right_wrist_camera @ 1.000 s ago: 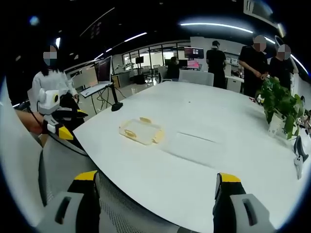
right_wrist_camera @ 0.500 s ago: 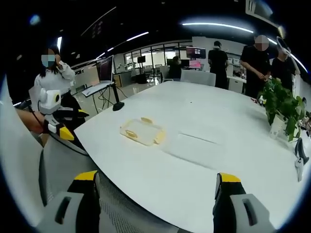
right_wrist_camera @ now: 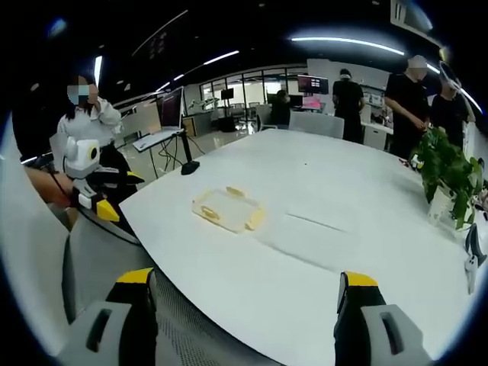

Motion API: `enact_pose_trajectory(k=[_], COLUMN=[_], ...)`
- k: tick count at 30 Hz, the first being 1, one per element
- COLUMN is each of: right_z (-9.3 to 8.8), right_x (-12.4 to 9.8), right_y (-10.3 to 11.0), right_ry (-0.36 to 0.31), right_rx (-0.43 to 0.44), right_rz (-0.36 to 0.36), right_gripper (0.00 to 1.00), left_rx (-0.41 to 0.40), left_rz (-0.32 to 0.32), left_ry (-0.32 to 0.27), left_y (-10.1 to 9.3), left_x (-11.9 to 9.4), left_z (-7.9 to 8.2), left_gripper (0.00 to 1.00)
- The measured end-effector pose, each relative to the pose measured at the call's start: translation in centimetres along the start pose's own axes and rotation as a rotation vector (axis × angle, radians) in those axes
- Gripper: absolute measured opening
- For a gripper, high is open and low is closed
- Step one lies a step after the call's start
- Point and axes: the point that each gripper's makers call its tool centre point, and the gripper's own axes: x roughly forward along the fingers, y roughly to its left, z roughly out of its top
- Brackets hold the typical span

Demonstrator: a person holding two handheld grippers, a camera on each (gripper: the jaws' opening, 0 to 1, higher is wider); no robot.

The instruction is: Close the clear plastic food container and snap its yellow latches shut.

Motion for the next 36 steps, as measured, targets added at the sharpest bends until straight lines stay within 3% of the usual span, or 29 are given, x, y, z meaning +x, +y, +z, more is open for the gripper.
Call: enact_pose_trajectory(k=[14,22,36], right_z=[2.0,2.9,4.7], right_x=[1.6,3.1,5.8], right_y=[0.2,0.3,0.5], right_ry=[-0.013,-0.006,0.011], right_rx=[-0.082,-0.132,-0.193], right_rz=[0.038,0.069,0.12], right_gripper=[0.99,0.96,0.95], left_rx=[0.054,0.062,0.118], left_rz=[-0.016,-0.055,-0.079], left_ry=[0.028,0.052,0.088], left_y=[0.9,1.1,2.9], left_x=[1.0,1.8,3.2], left_z=[0.6,0.7,1.0], left_gripper=[0.99,0.99,0.99])
